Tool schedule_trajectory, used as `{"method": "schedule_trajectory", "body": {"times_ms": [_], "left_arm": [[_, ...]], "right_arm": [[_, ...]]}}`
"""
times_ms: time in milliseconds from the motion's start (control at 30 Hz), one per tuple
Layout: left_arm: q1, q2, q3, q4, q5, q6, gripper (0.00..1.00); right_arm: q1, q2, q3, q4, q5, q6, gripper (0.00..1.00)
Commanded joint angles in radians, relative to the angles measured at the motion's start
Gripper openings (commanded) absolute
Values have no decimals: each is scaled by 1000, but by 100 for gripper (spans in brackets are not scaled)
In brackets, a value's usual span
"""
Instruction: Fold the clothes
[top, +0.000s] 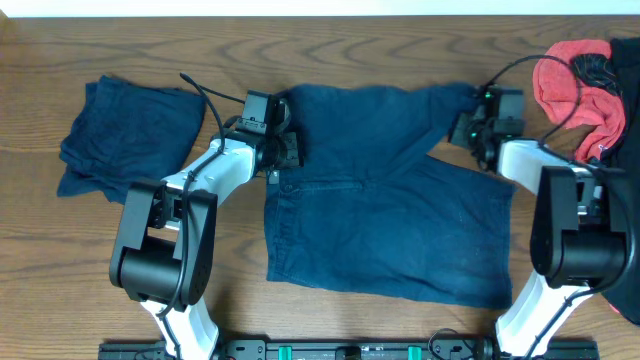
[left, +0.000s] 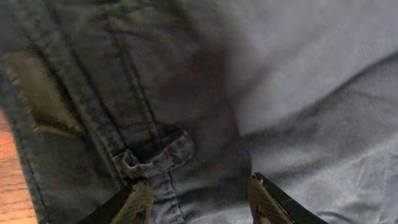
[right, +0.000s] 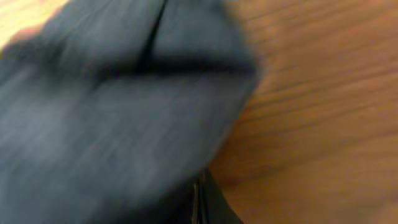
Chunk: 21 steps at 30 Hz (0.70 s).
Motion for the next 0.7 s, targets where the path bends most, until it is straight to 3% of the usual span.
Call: {"method": "schedule_trajectory", "body": {"times_ms": [0, 333, 567, 667], "left_arm": [[2, 43, -31, -30, -13, 2, 52], [2, 43, -33, -30, -13, 2, 52], [2, 43, -33, -31, -13, 2, 52], [2, 43, -33, -31, -13, 2, 52]], "right_arm": [[-47, -42, 48, -2, 61, -6, 1], [-55, -42, 56, -8, 180, -85, 2], [-62, -60, 56, -51, -92, -58, 43], [-86, -63, 56, -11, -190, 44, 49]]}}
